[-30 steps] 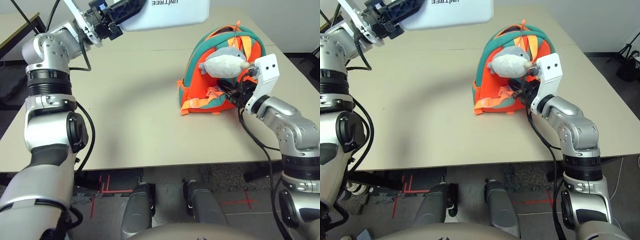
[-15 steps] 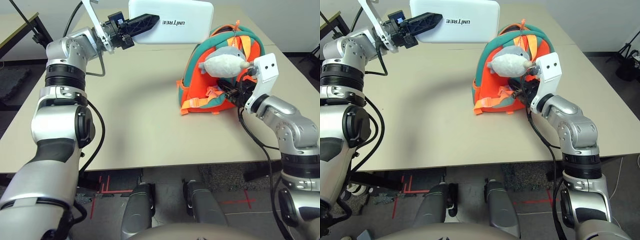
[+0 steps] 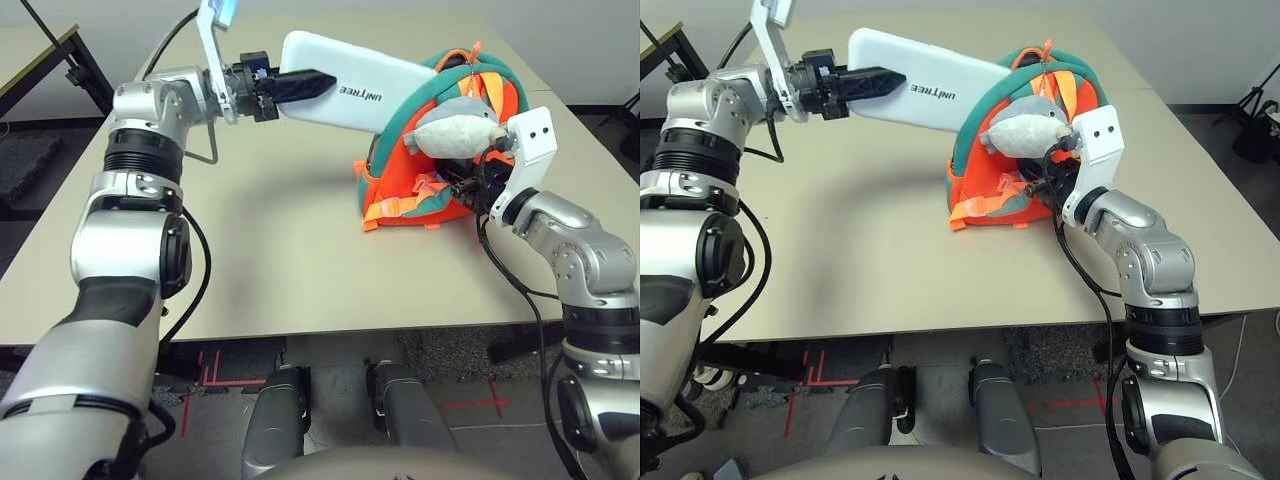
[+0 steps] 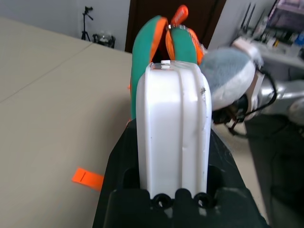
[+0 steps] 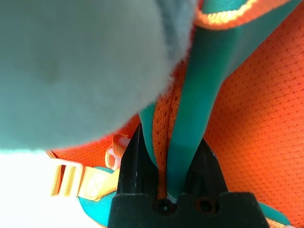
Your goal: Put the pencil case into the backpack and zip it.
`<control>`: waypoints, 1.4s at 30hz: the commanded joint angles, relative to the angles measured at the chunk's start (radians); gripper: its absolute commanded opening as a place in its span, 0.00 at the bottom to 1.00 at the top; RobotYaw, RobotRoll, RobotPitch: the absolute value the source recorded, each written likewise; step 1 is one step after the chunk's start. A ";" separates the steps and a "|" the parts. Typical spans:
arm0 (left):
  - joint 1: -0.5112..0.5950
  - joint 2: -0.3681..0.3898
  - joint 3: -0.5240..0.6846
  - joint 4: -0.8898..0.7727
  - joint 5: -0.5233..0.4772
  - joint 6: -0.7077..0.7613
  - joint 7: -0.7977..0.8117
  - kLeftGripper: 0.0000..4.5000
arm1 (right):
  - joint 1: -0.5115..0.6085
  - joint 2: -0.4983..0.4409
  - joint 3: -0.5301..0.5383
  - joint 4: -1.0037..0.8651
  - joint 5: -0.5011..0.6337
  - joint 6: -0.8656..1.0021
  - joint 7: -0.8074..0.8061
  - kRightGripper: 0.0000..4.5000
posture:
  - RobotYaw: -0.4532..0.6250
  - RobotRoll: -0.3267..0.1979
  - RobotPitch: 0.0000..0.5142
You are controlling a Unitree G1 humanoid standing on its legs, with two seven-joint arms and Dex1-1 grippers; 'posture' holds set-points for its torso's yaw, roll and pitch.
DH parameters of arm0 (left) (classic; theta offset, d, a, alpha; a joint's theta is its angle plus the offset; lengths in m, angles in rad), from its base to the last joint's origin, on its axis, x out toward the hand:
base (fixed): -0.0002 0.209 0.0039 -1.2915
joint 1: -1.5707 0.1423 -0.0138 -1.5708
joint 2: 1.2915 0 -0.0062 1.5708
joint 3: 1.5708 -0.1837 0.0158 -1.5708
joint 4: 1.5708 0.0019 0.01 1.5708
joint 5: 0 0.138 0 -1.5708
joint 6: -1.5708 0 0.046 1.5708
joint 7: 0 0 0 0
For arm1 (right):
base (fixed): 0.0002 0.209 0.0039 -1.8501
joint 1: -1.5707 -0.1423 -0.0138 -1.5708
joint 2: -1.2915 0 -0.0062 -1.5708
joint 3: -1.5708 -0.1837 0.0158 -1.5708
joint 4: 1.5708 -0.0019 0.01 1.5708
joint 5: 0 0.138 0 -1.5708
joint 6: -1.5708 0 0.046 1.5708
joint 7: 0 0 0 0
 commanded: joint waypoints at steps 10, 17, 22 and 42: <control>-0.101 -0.237 0.026 0.232 0.103 -0.272 0.205 0.28 | -0.021 0.007 0.009 0.028 -0.028 -0.006 -0.007 0.09 | 0.20 0.62 0.21; -0.118 -0.316 0.059 0.292 0.127 -0.314 0.288 0.28 | -0.009 0.013 0.008 0.009 -0.031 -0.005 -0.014 0.09 | 0.18 0.62 0.20; -0.135 -0.338 0.085 0.300 0.136 -0.305 0.355 0.50 | -0.007 0.017 0.008 0.006 -0.034 -0.005 -0.015 0.09 | 0.18 0.62 0.20; -0.099 -0.058 0.158 0.002 0.042 -0.054 0.086 0.92 | -0.042 0.033 0.036 0.065 -0.050 -0.031 0.016 0.09 | 0.24 0.62 0.22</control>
